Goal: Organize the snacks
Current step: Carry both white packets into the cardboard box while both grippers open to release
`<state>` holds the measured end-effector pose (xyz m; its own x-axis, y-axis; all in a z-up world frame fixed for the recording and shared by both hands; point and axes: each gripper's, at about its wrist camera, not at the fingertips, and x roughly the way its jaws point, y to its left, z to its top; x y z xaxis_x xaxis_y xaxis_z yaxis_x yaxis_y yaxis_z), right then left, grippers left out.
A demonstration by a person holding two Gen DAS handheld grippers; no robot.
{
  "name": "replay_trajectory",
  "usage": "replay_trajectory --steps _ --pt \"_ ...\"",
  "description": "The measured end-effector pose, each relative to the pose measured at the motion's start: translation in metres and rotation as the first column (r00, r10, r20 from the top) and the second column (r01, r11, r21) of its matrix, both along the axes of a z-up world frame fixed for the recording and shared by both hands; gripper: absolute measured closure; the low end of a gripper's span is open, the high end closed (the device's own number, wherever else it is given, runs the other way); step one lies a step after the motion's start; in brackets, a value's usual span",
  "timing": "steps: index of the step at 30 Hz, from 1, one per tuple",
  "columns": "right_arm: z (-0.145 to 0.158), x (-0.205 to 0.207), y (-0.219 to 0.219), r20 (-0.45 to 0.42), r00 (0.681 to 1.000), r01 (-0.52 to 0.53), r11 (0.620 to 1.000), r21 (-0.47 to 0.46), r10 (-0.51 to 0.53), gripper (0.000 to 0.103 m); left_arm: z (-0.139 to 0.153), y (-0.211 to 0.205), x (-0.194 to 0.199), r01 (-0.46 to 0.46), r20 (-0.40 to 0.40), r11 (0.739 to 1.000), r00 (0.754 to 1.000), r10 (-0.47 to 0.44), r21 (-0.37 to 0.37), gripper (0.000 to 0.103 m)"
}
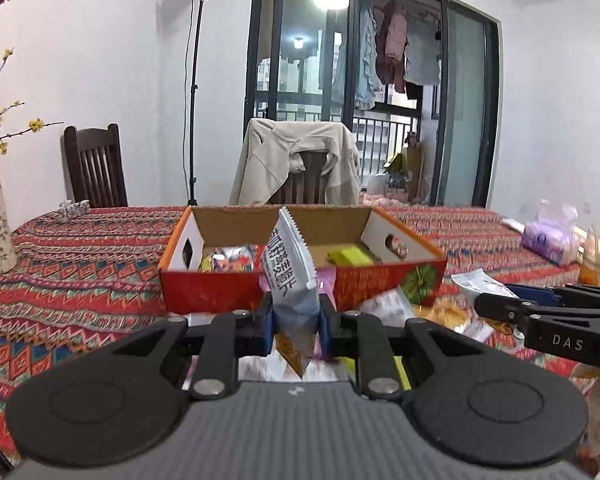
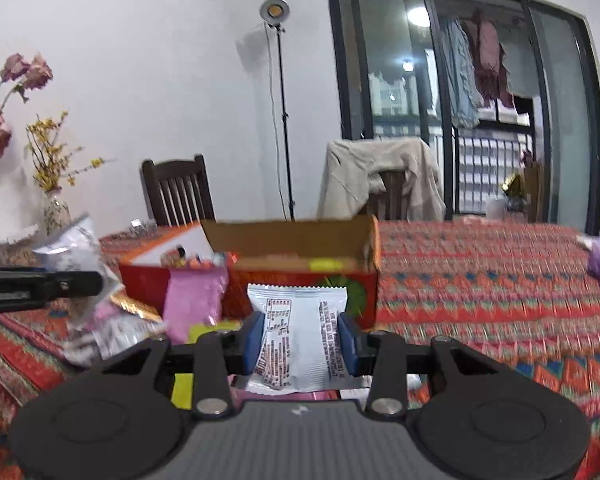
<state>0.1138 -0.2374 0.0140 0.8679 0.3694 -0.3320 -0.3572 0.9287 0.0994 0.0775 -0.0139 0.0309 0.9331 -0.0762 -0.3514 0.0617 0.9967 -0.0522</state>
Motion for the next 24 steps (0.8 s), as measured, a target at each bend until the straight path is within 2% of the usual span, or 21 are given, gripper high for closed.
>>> replay_trajectory --steps 6,13,20,24 --pt "0.033 0.031 0.018 0.053 0.999 -0.002 1.0 -0.009 0.003 0.064 0.022 0.007 0.035 -0.021 0.042 1.0 0.999 0.021 -0.013 0.082" --pt "0.051 0.094 0.041 0.039 0.999 0.019 1.0 -0.006 -0.019 0.064 0.033 0.015 0.089 -0.058 0.046 0.997 0.997 0.06 -0.05 0.082" --pt "0.037 0.152 0.06 0.007 0.997 0.075 0.997 -0.004 -0.075 0.064 0.023 0.015 0.14 -0.114 0.024 0.992 0.993 0.115 -0.063 0.082" --pt "0.016 0.163 0.06 -0.022 0.996 0.086 0.996 -0.005 -0.086 0.064 0.006 0.018 0.158 -0.123 -0.013 0.991 0.992 0.123 -0.055 0.082"
